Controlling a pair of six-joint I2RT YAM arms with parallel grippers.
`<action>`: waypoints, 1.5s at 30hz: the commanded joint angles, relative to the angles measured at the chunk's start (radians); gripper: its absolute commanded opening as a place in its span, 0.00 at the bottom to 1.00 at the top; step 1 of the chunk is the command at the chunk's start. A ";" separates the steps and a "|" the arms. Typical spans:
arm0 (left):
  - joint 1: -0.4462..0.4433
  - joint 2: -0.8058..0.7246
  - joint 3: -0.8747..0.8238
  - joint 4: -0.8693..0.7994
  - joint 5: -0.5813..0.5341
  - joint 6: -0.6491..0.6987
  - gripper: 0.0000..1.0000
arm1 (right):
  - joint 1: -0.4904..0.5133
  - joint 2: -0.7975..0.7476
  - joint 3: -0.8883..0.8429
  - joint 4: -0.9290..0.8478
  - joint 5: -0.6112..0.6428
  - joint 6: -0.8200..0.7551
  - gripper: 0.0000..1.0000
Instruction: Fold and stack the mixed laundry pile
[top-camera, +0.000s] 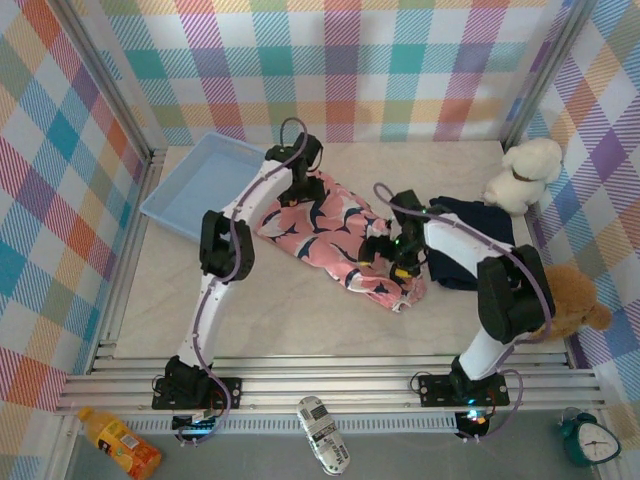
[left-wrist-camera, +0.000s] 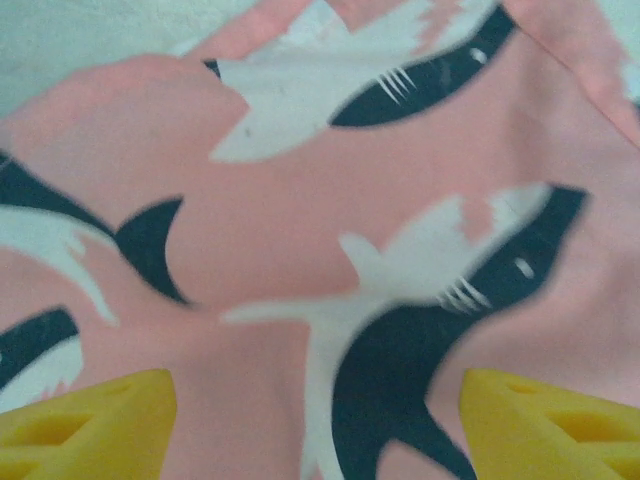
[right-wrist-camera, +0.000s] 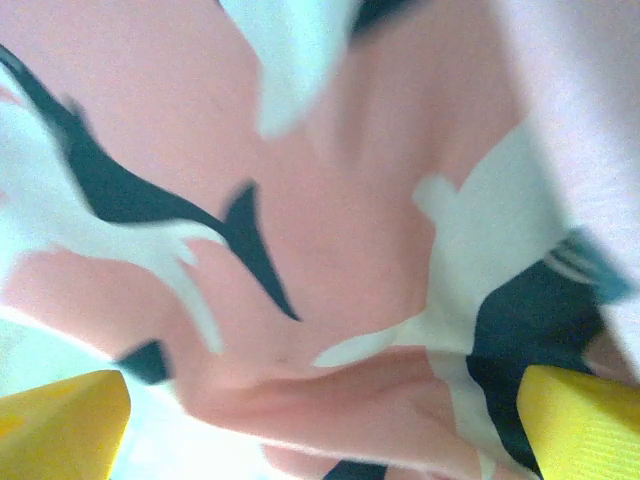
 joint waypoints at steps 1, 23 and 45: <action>-0.020 -0.198 -0.114 0.037 0.100 -0.011 0.75 | -0.011 -0.090 0.068 -0.095 0.083 0.071 1.00; -0.117 -0.431 -0.591 0.251 0.184 -0.108 0.72 | -0.027 -0.163 -0.259 0.026 0.170 0.665 0.94; -0.111 -0.302 -0.644 0.365 0.343 0.194 0.09 | -0.035 0.097 -0.075 -0.054 0.330 0.264 0.00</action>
